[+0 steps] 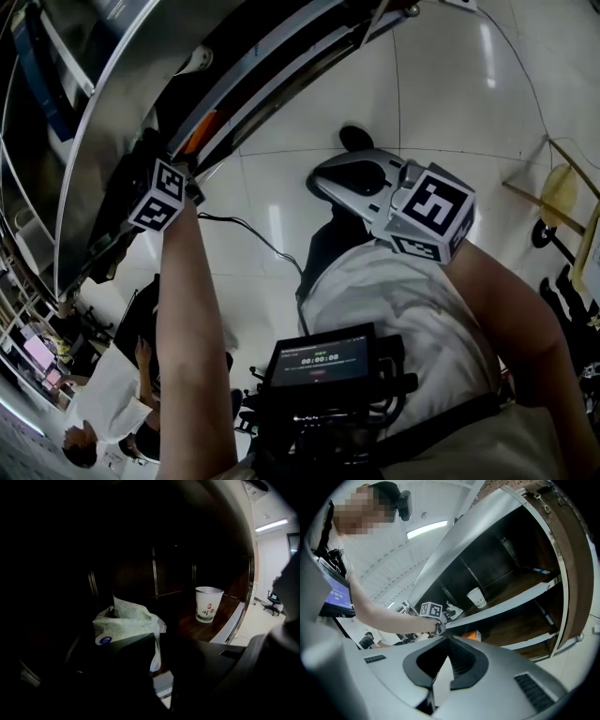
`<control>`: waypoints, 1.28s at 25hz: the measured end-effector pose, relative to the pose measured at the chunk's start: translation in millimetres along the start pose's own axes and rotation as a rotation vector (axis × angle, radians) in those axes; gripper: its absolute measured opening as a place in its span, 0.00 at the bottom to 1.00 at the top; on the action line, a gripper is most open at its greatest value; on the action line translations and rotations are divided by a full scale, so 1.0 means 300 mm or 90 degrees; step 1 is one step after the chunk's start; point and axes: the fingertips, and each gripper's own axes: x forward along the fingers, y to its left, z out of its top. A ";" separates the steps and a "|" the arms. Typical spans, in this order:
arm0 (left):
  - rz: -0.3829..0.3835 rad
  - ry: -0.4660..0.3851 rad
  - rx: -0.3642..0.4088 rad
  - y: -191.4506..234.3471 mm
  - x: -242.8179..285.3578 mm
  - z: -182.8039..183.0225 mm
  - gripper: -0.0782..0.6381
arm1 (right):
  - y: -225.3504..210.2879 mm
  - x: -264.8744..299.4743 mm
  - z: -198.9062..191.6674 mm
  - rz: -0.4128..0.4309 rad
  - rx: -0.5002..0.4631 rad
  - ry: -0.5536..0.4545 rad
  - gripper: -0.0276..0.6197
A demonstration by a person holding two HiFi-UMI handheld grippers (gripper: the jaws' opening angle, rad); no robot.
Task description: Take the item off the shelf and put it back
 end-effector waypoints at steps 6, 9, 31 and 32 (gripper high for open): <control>-0.010 -0.009 0.006 -0.009 -0.074 -0.004 0.15 | 0.006 0.009 0.023 0.008 -0.010 -0.001 0.05; -0.031 -0.020 -0.002 -0.034 -0.140 -0.018 0.15 | 0.027 0.020 0.031 0.021 -0.020 0.005 0.05; -0.173 -0.116 -0.068 -0.181 -0.909 -0.087 0.13 | 0.296 0.141 0.109 0.178 -0.167 0.090 0.05; -0.173 -0.121 -0.069 -0.176 -0.939 -0.078 0.13 | 0.320 0.148 0.113 0.188 -0.173 0.091 0.05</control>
